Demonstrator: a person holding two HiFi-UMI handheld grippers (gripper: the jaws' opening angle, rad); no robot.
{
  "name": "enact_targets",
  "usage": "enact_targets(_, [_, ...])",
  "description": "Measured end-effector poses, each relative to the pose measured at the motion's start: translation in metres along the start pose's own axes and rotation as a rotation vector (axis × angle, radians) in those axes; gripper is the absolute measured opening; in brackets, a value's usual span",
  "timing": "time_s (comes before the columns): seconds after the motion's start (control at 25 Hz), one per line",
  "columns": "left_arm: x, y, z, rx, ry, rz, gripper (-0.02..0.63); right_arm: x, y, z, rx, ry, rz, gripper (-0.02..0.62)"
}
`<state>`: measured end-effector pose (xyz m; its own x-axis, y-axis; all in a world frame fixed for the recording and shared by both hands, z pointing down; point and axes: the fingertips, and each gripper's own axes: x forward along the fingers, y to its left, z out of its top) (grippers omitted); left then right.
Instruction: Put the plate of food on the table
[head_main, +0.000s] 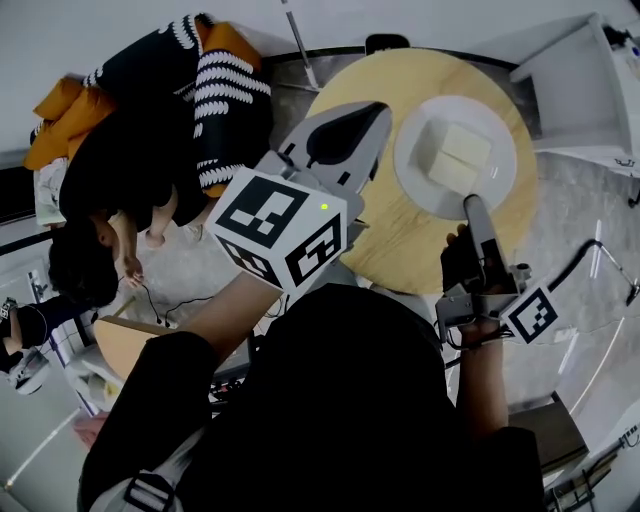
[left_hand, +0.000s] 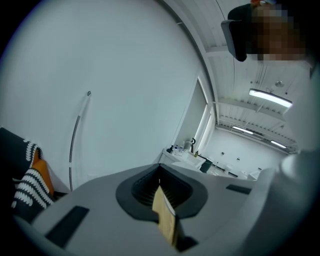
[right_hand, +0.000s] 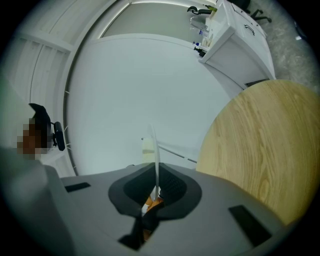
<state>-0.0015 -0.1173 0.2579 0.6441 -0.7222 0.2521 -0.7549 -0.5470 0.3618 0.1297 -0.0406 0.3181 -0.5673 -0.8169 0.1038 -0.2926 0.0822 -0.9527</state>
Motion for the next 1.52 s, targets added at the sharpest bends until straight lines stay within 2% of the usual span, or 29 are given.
enact_targets(0.48, [-0.004, 0.002, -0.005, -0.001, 0.057, 0.022, 0.006, -0.002, -0.007, -0.001, 0.020, 0.015, -0.033, 0.017])
enact_targets(1.12, [-0.008, 0.016, -0.022, -0.047, 0.132, 0.066, 0.006, -0.001, -0.015, -0.006, 0.065, 0.058, -0.078, 0.017])
enact_targets(1.52, [-0.011, 0.023, -0.023, -0.039, 0.166, 0.084, 0.006, -0.001, -0.017, -0.007, 0.079, 0.066, -0.102, 0.017])
